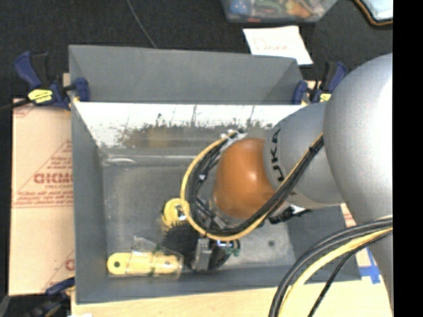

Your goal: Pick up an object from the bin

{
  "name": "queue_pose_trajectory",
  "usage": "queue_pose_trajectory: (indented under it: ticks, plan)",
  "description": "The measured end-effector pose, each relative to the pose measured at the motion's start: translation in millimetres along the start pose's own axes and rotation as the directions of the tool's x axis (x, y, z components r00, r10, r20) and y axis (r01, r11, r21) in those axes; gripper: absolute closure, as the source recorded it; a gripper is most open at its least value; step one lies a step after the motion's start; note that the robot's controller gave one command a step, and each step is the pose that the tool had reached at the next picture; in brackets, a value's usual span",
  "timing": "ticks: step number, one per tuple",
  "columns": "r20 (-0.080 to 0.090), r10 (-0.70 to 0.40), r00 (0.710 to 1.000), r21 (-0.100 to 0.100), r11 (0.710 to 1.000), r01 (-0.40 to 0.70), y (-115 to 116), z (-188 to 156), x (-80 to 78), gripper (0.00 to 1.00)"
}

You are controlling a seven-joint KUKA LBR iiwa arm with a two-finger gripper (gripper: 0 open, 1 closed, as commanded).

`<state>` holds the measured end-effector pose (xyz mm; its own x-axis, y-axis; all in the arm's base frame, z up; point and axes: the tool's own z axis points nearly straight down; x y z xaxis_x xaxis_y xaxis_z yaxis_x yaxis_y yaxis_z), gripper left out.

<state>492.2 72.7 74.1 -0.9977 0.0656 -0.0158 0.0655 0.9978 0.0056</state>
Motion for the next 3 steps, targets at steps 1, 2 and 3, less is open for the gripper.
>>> queue_pose_trajectory:
  ticks: [1,2,3]
  plan:
    - [0.015,0.149,0.989,-0.007,0.989,-0.149,6,0,8.8,0.0]
    - [0.007,0.013,1.0,-0.002,1.0,-0.013,0,-2,-1.4,0.0]
    - [0.021,0.141,0.99,-0.009,0.99,-0.141,5,-2,6.1,0.0]
